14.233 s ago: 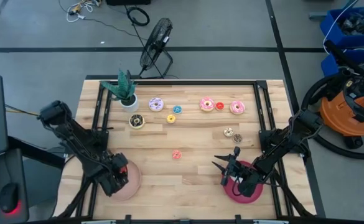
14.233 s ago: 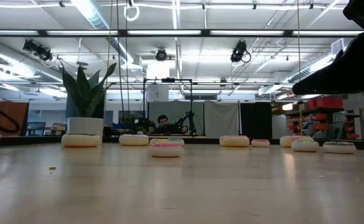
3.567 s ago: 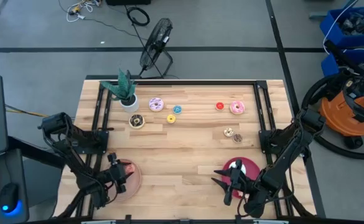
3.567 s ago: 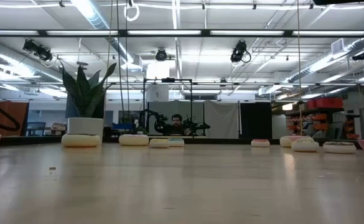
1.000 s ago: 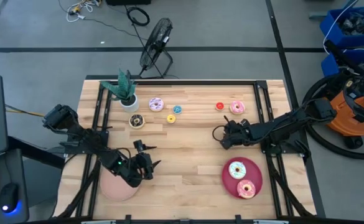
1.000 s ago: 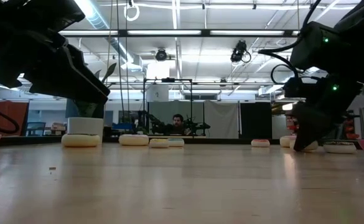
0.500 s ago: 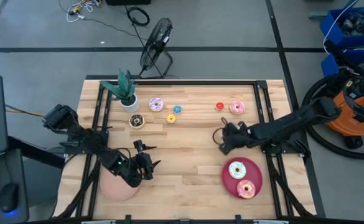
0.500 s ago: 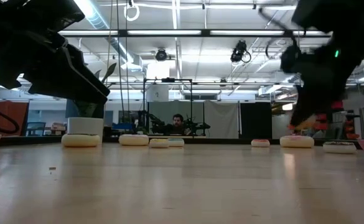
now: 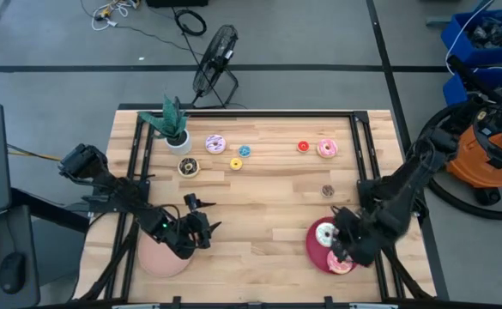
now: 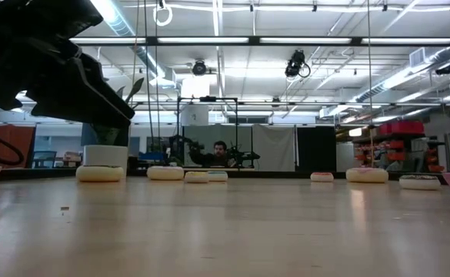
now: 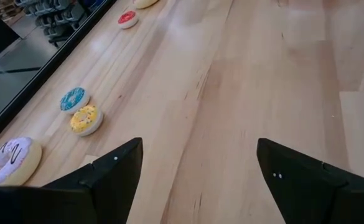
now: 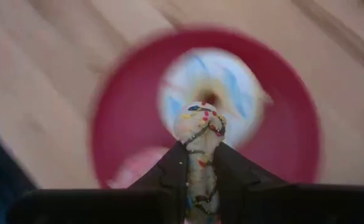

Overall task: Pick & Place donuts
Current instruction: Put the small white donut on the light pink plate

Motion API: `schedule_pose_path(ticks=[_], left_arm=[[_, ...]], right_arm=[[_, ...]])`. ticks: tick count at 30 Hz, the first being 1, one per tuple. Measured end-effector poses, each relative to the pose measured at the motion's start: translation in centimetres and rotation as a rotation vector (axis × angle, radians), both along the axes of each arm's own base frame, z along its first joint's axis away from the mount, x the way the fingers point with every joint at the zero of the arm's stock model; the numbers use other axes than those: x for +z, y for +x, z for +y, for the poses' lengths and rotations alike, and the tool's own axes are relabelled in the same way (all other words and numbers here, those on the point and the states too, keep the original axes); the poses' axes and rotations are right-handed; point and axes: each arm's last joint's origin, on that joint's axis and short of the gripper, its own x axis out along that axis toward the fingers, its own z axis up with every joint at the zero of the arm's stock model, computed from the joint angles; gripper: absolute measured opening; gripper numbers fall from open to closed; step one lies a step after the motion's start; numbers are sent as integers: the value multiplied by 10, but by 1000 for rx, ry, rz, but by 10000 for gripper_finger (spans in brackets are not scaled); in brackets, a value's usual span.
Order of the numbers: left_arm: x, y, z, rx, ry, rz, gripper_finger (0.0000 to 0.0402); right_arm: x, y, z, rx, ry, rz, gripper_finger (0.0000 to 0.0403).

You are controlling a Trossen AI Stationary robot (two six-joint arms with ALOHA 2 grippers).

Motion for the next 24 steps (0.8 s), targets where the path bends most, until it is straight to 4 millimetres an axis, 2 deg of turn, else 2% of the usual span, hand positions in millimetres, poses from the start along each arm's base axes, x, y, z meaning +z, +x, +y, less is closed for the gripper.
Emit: schedule_pose_path(ticks=[6, 10, 12, 17, 24], left_arm=[[0, 0, 0, 1, -2, -1, 323], [0, 0, 0, 1, -2, -1, 323], [0, -1, -2, -15, 8, 7, 323], [3, -8, -14, -118, 32, 41, 323], [19, -14, -42, -279, 104, 48, 323]], right_arm=[[-14, -20, 11, -87, -69, 80, 59], [-19, -18, 17, -72, -78, 43, 59], [-18, -12, 20, -53, -75, -51, 59], [-9, 33, 27, 70, -61, -363, 56], [-13, 106, 19, 298, -184, -581, 50]])
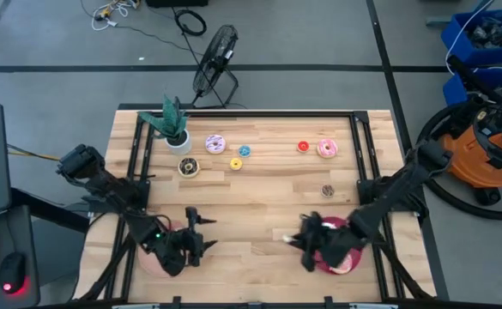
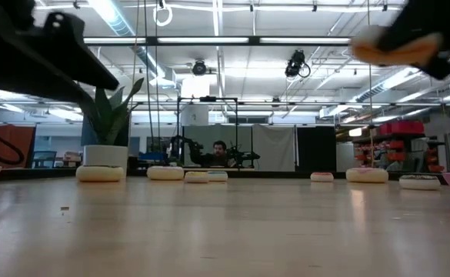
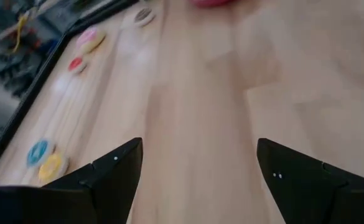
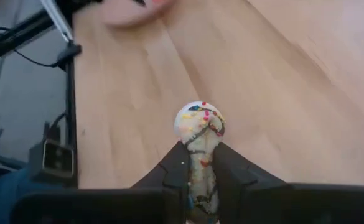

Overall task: Pick & Place donuts
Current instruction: Put the small white donut on the light pink plate

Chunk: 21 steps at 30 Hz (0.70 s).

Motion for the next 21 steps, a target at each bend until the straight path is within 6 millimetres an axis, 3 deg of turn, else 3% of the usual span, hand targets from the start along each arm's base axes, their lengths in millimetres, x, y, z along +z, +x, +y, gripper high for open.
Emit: schedule_pose_path(ticks=[5, 11, 17, 21], left_arm=[[6, -4, -10, -23, -30, -12, 323], [-5, -11, -3, 66, -138, -8, 323], [-21, -16, 8, 144, -225, -13, 323], [-28, -16, 7, 105, -206, -28, 323]], right_arm=[[-8, 39, -3, 77, -128, -21, 50], [-16, 91, 6, 158, -274, -2, 50], [-45, 132, 11, 234, -329, 60, 50], [-65, 153, 16, 272, -340, 91, 50]])
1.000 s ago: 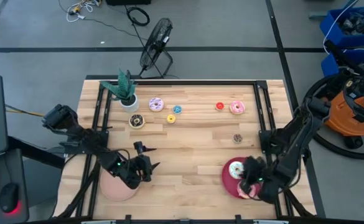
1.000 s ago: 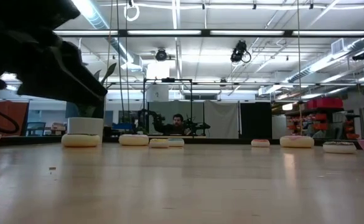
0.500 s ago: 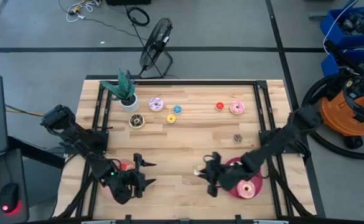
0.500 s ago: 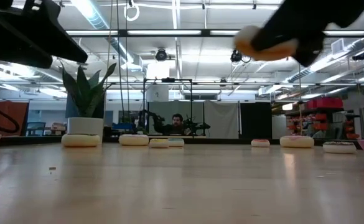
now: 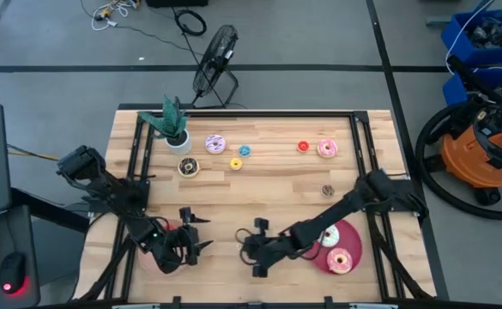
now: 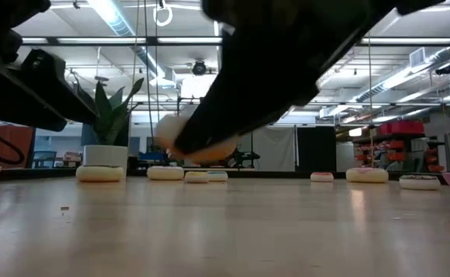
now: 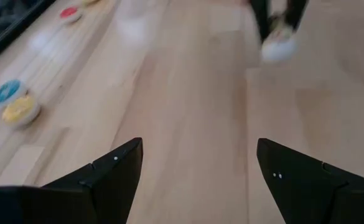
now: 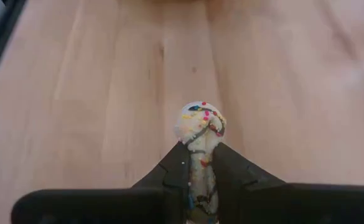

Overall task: Pick & Place donuts
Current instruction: Put the small white donut on the light pink plate

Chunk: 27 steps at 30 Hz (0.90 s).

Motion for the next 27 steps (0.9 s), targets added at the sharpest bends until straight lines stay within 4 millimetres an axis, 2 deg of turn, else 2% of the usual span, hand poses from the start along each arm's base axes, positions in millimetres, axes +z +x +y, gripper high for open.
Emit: schedule_pose_path(ticks=[6, 13, 16, 20, 23, 27], left_arm=[[-15, 13, -13, -102, 38, -38, 323], [-31, 24, -24, -169, -59, -86, 323], [-40, 30, -25, -201, -75, -95, 323], [-47, 38, -26, -209, -63, -130, 323], [-48, 49, -30, -224, -56, -135, 323], [-51, 65, -34, -259, -75, -122, 323]], right_arm=[[-21, 17, 8, 29, -8, 23, 53], [-25, 21, 10, 33, -8, 20, 67], [-25, 21, 11, 36, 7, 24, 109], [-24, 19, 12, 47, 7, 36, 198], [-13, 11, 16, 28, 2, 47, 260], [8, -6, 29, -37, -63, 15, 312]])
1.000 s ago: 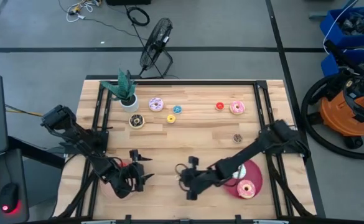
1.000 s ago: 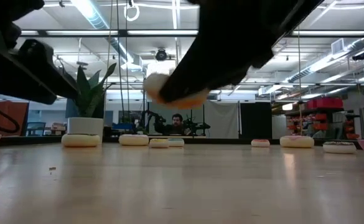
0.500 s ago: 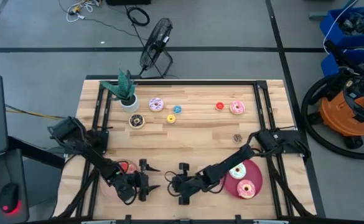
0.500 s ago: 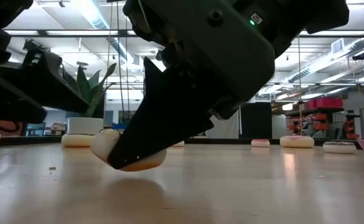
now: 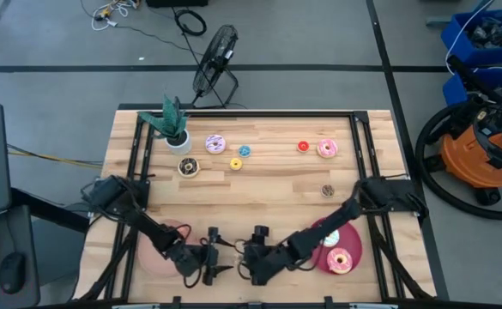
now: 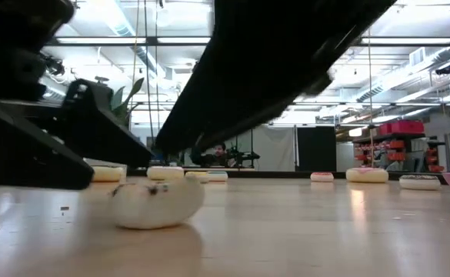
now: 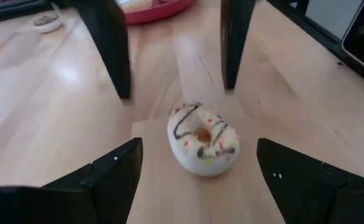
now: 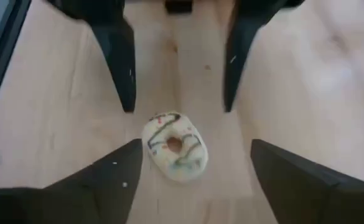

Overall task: Pick & Place donuts
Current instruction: Put the small white donut on the light pink plate

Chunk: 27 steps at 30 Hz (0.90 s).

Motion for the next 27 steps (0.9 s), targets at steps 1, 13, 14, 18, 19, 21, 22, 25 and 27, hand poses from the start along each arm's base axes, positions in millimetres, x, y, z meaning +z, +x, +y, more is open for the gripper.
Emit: schedule_pose_path(ticks=[1, 13, 14, 18, 19, 21, 22, 25, 27], left_arm=[[-1, 4, 0, 4, -3, 1, 323], [-5, 26, 13, -2, -132, 35, 323], [-6, 27, 13, -6, -124, 28, 323], [-12, 30, 11, -73, -122, 33, 323], [-15, 31, 10, -82, -117, 40, 323], [-17, 34, 7, -94, -104, 39, 322], [-17, 35, 6, -100, -91, 35, 319], [-15, 38, 5, -109, -74, 27, 303], [-15, 38, 5, -113, -68, 24, 287]], right_arm=[[4, -4, 3, -15, -13, -5, 319], [11, -51, 49, -166, -20, -100, 317], [12, -55, 53, -173, -22, -116, 315], [13, -65, 64, -198, -14, -165, 308], [13, -66, 65, -200, -11, -169, 307], [13, -70, 68, -205, -6, -181, 305], [14, -70, 69, -209, -8, -189, 304], [14, -73, 72, -219, 0, -204, 301], [14, -73, 73, -223, 11, -208, 299]])
